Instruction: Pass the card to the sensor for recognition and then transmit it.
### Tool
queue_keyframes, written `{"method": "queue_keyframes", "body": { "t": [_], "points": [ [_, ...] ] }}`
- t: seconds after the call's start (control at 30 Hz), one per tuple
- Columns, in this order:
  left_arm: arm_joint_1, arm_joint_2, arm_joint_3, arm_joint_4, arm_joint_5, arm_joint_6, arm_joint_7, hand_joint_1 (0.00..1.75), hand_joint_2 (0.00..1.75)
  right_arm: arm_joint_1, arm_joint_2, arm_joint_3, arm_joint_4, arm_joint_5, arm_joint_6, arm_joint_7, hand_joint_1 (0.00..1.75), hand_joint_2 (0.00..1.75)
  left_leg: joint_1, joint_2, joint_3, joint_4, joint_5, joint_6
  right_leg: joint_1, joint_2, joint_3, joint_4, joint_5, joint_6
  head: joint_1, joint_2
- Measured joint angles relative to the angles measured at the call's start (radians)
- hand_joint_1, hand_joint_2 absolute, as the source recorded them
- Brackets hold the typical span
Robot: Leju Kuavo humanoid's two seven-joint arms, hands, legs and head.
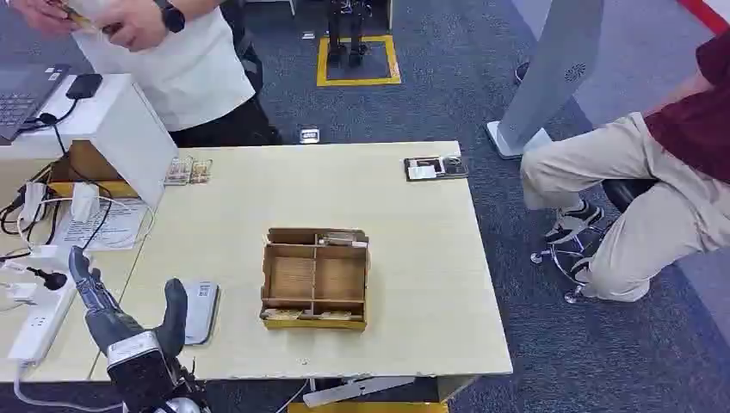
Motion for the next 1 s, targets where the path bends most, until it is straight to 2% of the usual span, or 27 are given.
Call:
{"method": "queue_keyframes", "body": {
  "t": [0.33, 0.73, 0.97, 1.0],
  "points": [
    [0.007, 0.003, -0.013, 0.000, 0.004, 0.000, -0.013, 0.00, 0.00, 0.000, 0.000, 0.001, 0.000, 0.002, 0.000, -0.004, 0.00, 1.75, 0.000, 0.000, 0.000, 0.000, 0.000, 0.000, 0.000, 0.000, 0.000, 0.000, 0.000, 0.000, 0.000, 0.000],
    [0.009, -0.007, -0.008, 0.000, -0.045, 0.000, -0.087, 0.00, 0.00, 0.000, 0.000, 0.003, 0.000, 0.008, 0.000, -0.003, 0.00, 1.75, 0.000, 0.000, 0.000, 0.000, 0.000, 0.000, 0.000, 0.000, 0.000, 0.000, 0.000, 0.000, 0.000, 0.000],
    [0.009, -0.007, -0.007, 0.000, -0.042, 0.000, -0.087, 0.00, 0.00, 0.000, -0.001, 0.004, 0.000, 0.009, 0.000, -0.003, 0.00, 1.75, 0.000, 0.000, 0.000, 0.000, 0.000, 0.000, 0.000, 0.000, 0.000, 0.000, 0.000, 0.000, 0.000, 0.000],
    [0.009, -0.007, -0.007, 0.000, -0.042, 0.000, -0.087, 0.00, 1.75, 0.000, -0.001, 0.004, 0.000, 0.009, 0.000, -0.003, 0.00, 1.75, 0.000, 0.000, 0.000, 0.000, 0.000, 0.000, 0.000, 0.000, 0.000, 0.000, 0.000, 0.000, 0.000, 0.000]
  ]
}}
